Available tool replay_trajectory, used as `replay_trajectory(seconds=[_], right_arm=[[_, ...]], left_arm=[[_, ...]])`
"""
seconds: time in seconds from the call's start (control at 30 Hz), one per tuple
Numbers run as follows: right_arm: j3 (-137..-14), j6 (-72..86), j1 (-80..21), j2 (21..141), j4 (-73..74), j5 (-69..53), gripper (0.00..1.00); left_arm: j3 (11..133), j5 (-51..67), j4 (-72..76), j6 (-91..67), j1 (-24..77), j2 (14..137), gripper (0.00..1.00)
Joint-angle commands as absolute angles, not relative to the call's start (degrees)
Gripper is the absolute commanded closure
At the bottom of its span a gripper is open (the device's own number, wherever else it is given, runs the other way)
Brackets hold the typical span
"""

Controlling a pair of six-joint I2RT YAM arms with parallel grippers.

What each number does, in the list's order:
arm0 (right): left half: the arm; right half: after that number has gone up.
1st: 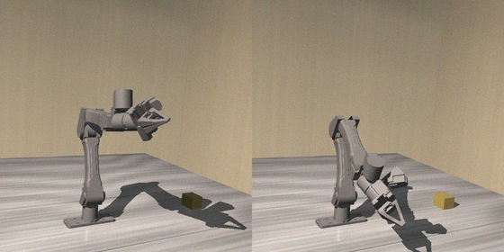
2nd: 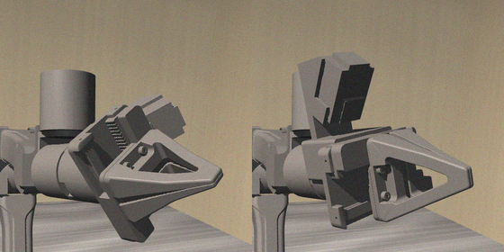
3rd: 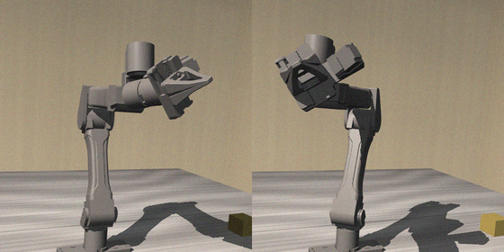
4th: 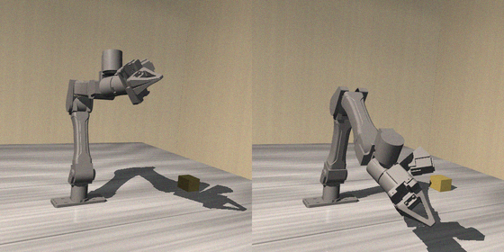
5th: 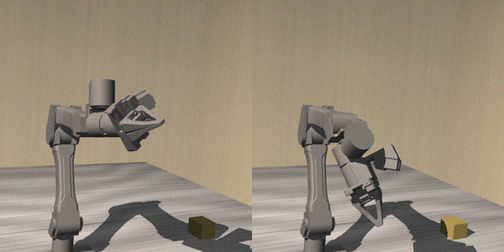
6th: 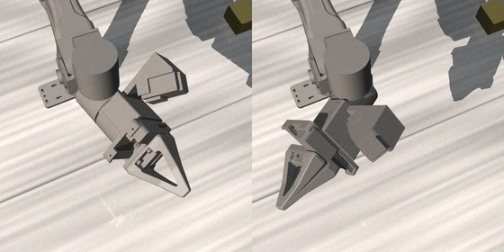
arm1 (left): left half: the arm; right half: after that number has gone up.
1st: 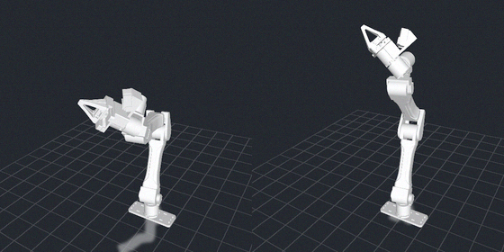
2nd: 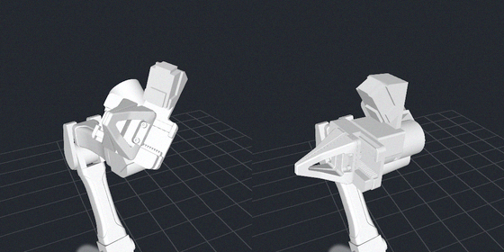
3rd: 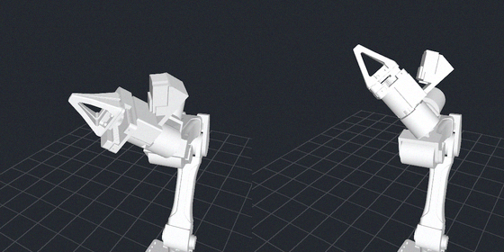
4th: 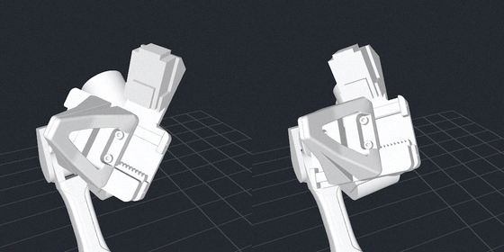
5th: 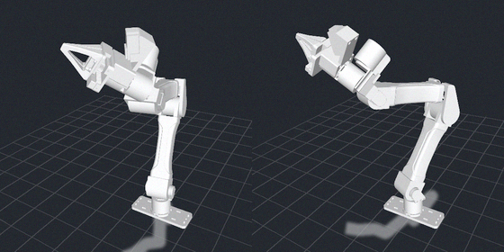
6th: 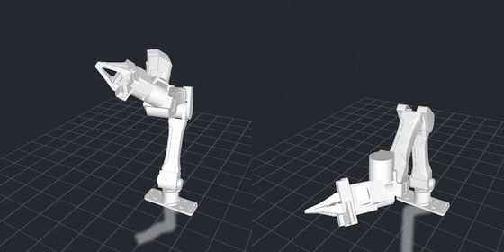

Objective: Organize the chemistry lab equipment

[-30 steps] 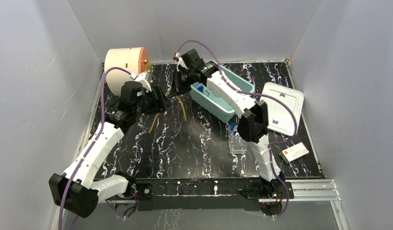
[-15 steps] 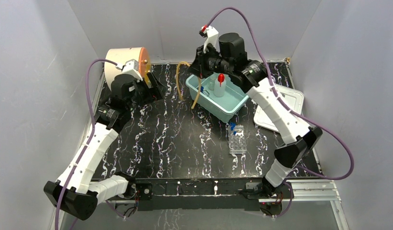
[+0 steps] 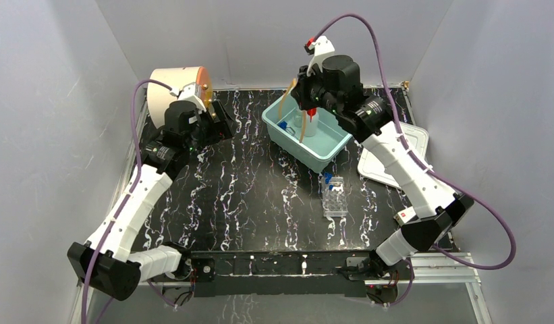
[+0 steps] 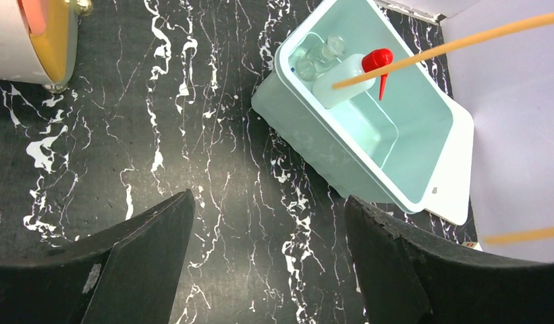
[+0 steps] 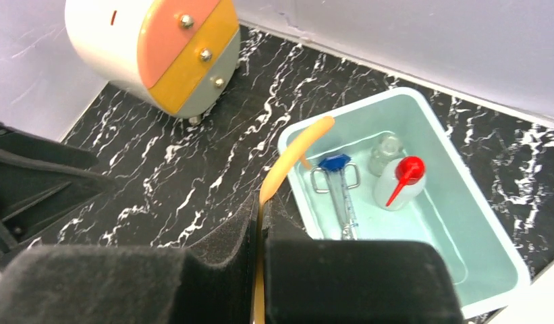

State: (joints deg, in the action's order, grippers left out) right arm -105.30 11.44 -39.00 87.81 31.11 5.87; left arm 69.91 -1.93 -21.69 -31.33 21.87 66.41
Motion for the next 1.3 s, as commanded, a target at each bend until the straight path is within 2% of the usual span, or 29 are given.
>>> replay_trajectory(seconds=[0.0,0.5,0.9,1.27], right_arm=[[-105.4,9.2,-38.8,85.1,26.7,11.3,0.9],[-96.3,6.1,-37.0,87.9,25.0,9.9,0.9],[-86.8,-4.8,-32.4,92.0,14.6,5.3,0.91],[-86.7,-12.3,-30.6,97.4,9.6,8.6,0.91]], left_arm=[[72.6,-1.1,-21.9,-30.5,21.9,66.5,0.19],[72.1,-0.7,-22.3,-29.4,21.9,67.3,0.19],[71.9,-0.4,-23.2,-29.0,21.9,67.6,0.18],[71.3,-0.7,-23.6,-29.1,21.9,67.3,0.18]])
